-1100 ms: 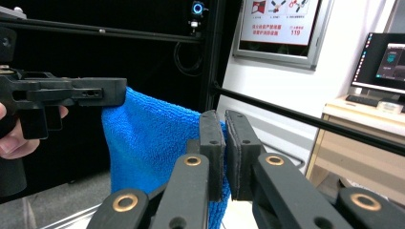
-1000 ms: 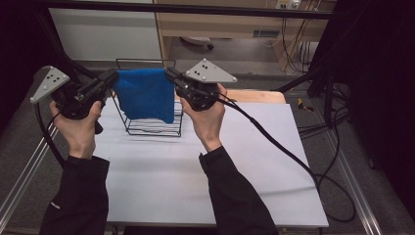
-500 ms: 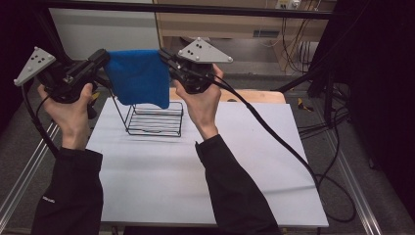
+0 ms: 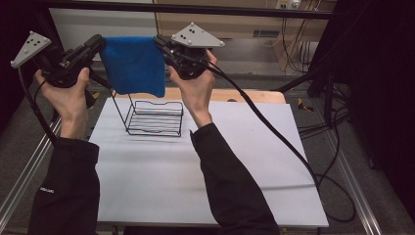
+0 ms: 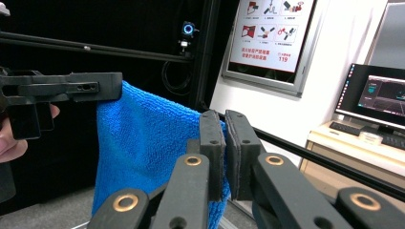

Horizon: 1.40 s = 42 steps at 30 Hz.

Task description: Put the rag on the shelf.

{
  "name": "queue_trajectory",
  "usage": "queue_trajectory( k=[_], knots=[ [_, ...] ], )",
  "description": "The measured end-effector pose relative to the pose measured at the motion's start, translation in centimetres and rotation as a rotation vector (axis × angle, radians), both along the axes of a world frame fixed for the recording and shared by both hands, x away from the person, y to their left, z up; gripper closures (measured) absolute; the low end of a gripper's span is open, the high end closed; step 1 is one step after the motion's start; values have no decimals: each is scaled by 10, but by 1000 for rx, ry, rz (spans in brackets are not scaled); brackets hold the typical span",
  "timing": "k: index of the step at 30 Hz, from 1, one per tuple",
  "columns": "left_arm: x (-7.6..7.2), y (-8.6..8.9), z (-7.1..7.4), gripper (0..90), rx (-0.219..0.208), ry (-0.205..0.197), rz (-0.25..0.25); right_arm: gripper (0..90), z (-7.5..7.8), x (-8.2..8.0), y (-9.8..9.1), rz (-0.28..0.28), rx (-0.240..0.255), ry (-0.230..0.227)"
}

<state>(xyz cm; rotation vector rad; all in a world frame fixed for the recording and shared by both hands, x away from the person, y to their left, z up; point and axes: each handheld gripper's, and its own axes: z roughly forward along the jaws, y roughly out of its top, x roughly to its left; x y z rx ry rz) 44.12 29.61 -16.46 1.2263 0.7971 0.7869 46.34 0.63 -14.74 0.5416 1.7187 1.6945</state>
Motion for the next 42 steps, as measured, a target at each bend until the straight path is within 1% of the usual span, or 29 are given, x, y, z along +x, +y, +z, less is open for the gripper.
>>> queue_trajectory(
  k=[3,5,6,7,10,11,14,18,19,22,25,27,29,31,35,40,42],
  knots=[
    [5,2,1,862,-18,-4,1,870,3,5,3,-9,-7,-6],
    [9,2,1,862,-19,-4,7,870,5,8,5,-8,-6,4],
    [9,2,1,862,-19,-4,7,869,6,10,6,-10,-6,2],
    [14,3,2,862,-18,-1,13,870,7,11,7,-13,-10,-1],
    [20,2,4,862,-17,-2,16,869,10,16,8,-20,-13,-8],
    [23,2,4,862,-22,-4,16,869,10,19,8,-22,-13,-10],
    [30,0,4,862,-25,-4,21,869,11,26,8,-28,-7,-1],
    [40,-3,6,862,-7,-3,31,870,10,36,7,-45,-18,-2],
    [41,-3,7,862,-5,-4,32,869,10,39,7,-49,-20,-10],
    [47,-3,6,862,-21,-5,30,869,11,45,7,-52,-20,-12],
    [53,-1,2,862,-23,1,35,869,10,50,9,-54,-23,-18],
    [56,-1,-1,862,-16,7,40,869,7,55,11,-61,-40,-25],
    [60,1,-5,862,-11,12,45,869,4,59,13,-63,-51,-18],
    [63,2,-8,862,-8,18,46,869,0,63,15,-67,-73,-12],
    [65,4,-19,862,7,32,46,869,-7,66,18,-68,-109,-14],
    [61,8,-34,862,24,42,22,868,-21,62,17,-50,-133,20],
    [58,8,-40,861,37,56,6,867,-27,59,15,-39,-125,44]
  ],
)
